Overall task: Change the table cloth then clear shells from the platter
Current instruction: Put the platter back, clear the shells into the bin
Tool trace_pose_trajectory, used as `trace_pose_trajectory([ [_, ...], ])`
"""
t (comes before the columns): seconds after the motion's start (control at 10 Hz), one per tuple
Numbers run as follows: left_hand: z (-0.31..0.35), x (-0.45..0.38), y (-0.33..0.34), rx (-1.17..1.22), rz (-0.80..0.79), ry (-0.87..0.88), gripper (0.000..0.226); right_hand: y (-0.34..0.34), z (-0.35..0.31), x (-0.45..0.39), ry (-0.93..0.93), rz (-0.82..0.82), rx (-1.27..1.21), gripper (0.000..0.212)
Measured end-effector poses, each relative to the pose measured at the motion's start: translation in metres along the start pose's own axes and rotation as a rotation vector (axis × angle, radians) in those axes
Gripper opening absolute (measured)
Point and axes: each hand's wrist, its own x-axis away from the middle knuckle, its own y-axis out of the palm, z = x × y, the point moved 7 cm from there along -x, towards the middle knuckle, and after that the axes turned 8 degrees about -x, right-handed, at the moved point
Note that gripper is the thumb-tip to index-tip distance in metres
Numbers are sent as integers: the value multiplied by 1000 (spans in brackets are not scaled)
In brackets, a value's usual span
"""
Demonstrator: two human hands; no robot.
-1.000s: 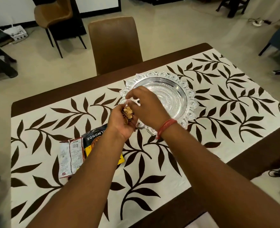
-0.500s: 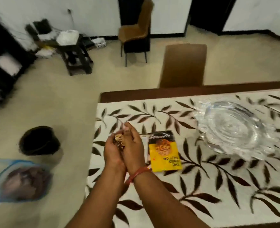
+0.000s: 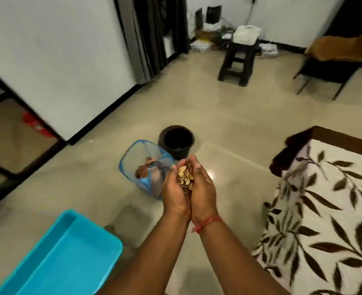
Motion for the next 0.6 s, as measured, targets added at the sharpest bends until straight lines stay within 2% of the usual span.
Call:
trace_pose_trajectory([
  [0.1,68,-20,-29,-111,39,137,32,64,36,-12,47,-65,38,31],
  [0.2,102,-43,-39,-224,48,213,29,95,59,-32,82,-83,92,32],
  [0.3,111,-64,-31,-346,23,238,31,101,62,-57,69,-62,153,29],
  [0.4,109,-90,-10,-471,-1,269,32,95,56,-90,48,-52,188,34],
  [0.6,88,-157,60,-605,-110,169,32,70,35,-191,55,28,292,40],
])
